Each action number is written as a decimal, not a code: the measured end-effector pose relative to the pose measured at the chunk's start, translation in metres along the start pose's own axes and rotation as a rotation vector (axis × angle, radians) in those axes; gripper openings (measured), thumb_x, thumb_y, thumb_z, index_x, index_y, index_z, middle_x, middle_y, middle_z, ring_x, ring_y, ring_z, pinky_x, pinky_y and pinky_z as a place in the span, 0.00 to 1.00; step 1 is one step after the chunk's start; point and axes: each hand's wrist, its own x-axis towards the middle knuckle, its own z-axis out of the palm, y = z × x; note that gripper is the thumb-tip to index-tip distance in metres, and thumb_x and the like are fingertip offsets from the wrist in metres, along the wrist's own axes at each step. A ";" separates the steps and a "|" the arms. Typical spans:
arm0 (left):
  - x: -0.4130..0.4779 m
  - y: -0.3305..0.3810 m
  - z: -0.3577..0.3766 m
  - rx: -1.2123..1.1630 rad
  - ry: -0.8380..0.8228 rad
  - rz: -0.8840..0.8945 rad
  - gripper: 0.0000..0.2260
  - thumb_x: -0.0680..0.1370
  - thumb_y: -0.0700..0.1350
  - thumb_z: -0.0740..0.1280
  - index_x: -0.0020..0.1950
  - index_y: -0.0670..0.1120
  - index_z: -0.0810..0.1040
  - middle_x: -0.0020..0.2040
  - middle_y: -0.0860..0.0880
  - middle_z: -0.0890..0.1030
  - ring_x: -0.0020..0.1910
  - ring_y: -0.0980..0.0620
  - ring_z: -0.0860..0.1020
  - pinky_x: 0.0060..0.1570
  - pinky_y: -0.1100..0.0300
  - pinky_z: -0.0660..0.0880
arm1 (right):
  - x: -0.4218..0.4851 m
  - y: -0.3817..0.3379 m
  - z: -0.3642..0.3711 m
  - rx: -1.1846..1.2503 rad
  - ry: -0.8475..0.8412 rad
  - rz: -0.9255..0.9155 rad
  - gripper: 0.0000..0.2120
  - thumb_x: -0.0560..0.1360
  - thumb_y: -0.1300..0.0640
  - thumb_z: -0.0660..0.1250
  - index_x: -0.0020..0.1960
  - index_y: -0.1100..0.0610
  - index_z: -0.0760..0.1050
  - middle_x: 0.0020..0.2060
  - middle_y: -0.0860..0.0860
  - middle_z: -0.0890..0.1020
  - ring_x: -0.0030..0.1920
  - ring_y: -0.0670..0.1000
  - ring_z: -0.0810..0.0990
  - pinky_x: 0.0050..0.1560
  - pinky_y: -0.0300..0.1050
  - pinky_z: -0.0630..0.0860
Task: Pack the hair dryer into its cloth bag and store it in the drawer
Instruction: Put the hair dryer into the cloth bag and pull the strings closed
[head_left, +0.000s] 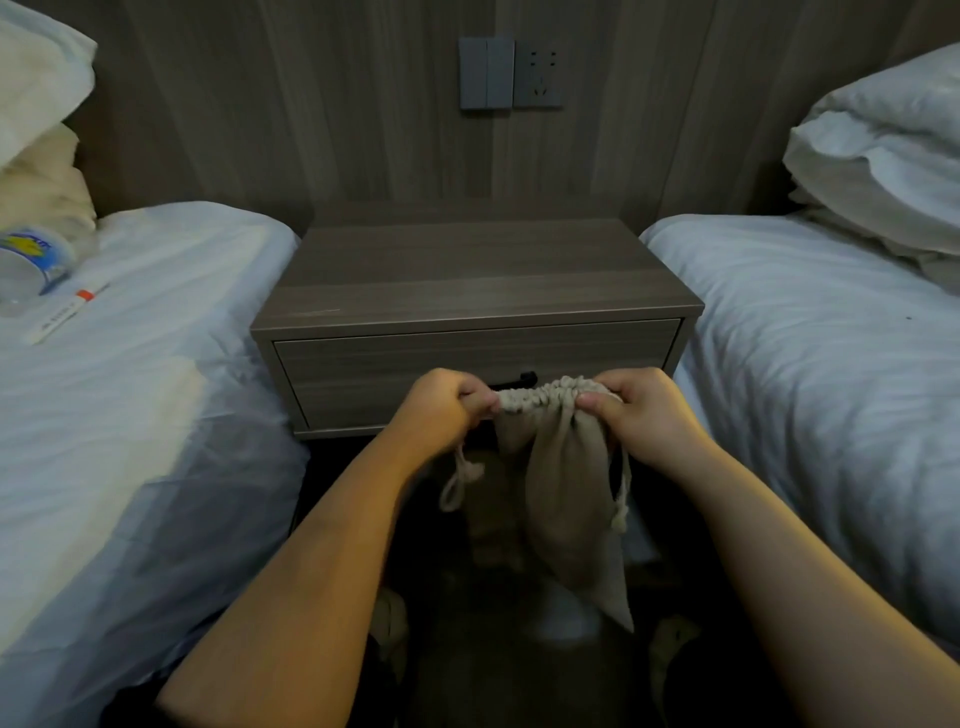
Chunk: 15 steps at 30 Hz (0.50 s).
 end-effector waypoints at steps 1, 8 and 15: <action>-0.001 0.002 0.001 -0.058 0.015 0.013 0.11 0.79 0.43 0.61 0.39 0.48 0.79 0.32 0.52 0.77 0.32 0.56 0.74 0.34 0.63 0.71 | 0.001 0.002 -0.001 -0.056 0.019 -0.001 0.17 0.74 0.55 0.67 0.27 0.55 0.71 0.23 0.49 0.73 0.26 0.43 0.72 0.31 0.41 0.67; 0.003 0.003 0.018 -0.348 0.069 -0.003 0.17 0.80 0.37 0.58 0.32 0.46 0.76 0.31 0.48 0.81 0.38 0.46 0.82 0.45 0.52 0.79 | 0.000 0.003 -0.011 -0.471 -0.175 0.216 0.21 0.71 0.45 0.70 0.31 0.61 0.73 0.28 0.54 0.74 0.37 0.57 0.76 0.39 0.47 0.71; 0.004 -0.001 0.006 -0.332 0.233 -0.149 0.15 0.80 0.40 0.58 0.34 0.45 0.75 0.27 0.47 0.71 0.26 0.52 0.70 0.25 0.64 0.68 | -0.003 0.004 -0.008 -0.110 -0.168 0.183 0.15 0.76 0.59 0.65 0.31 0.54 0.78 0.23 0.47 0.74 0.25 0.42 0.71 0.28 0.31 0.66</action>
